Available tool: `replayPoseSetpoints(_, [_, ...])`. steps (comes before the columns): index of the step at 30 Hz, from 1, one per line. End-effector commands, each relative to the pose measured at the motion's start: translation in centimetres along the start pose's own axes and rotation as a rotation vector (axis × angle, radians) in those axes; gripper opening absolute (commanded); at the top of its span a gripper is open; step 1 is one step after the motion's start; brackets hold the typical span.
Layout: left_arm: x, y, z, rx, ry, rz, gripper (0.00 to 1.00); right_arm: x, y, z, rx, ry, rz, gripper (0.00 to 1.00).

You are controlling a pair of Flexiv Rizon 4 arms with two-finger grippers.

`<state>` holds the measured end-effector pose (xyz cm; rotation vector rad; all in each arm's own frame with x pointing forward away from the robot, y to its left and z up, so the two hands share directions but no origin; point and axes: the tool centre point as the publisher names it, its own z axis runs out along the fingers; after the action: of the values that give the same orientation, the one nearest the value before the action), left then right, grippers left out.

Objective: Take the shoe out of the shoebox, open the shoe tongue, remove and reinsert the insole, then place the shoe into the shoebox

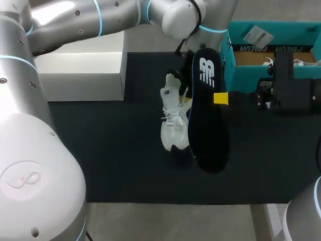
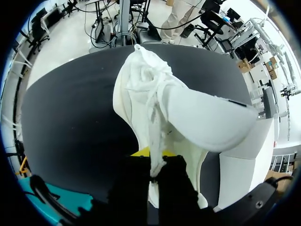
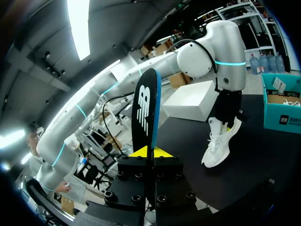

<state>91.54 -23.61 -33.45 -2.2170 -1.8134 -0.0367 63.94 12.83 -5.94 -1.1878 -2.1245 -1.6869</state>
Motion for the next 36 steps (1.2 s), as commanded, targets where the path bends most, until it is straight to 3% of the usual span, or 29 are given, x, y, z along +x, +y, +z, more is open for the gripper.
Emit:
replayPoseSetpoints(1, [-0.6,0.5,0.2,0.029,-0.015,-0.036,0.0,0.6,-0.4,0.0,-0.009,-0.01,0.001,0.0])
replayPoseSetpoints(36, [-3.5,2.3,4.7,0.12,0.088,-0.034,0.01,0.6,-0.4,0.0,-0.009,-0.01,0.001,0.0])
